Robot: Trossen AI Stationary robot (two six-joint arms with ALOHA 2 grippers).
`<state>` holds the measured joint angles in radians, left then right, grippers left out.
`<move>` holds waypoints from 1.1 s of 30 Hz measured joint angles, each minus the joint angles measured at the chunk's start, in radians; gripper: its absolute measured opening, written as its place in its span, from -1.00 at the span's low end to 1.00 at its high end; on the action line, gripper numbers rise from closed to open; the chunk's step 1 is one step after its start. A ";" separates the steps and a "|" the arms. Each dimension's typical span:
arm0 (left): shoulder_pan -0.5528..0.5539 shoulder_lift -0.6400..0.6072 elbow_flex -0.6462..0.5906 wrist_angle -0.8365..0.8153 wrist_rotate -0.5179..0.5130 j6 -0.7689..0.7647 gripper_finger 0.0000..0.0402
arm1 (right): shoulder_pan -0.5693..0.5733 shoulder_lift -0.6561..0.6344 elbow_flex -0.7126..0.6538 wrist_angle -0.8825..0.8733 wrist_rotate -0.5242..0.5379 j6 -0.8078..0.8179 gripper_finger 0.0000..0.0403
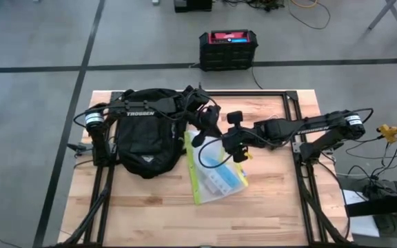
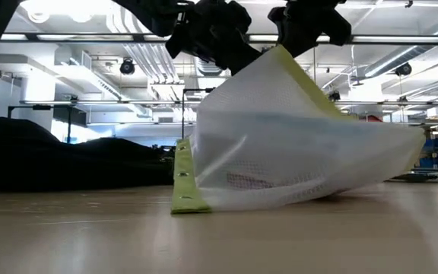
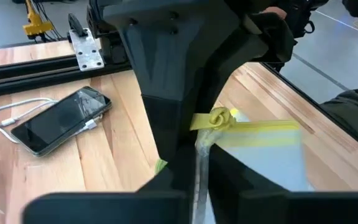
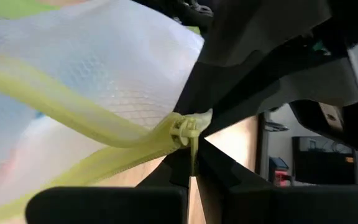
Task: Unpack backpack
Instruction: Close the yellow zip bag
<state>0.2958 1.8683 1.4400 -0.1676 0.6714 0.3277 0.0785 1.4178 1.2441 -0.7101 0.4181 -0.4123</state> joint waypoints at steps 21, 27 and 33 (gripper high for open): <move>0.003 0.004 0.000 -0.027 -0.126 -0.079 -1.00 | 0.101 0.019 0.122 -0.204 0.244 -0.064 -1.00; 0.004 0.003 0.000 -0.022 -0.120 -0.076 -1.00 | 0.109 0.019 0.122 -0.194 0.399 -0.241 -1.00; 0.004 0.007 -0.003 -0.036 -0.057 -0.075 -1.00 | 0.112 0.037 0.111 -0.230 0.404 -0.284 -1.00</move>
<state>0.2996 1.8751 1.4372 -0.2038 0.6142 0.2531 0.1905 1.4543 1.3552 -0.9402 0.8216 -0.6965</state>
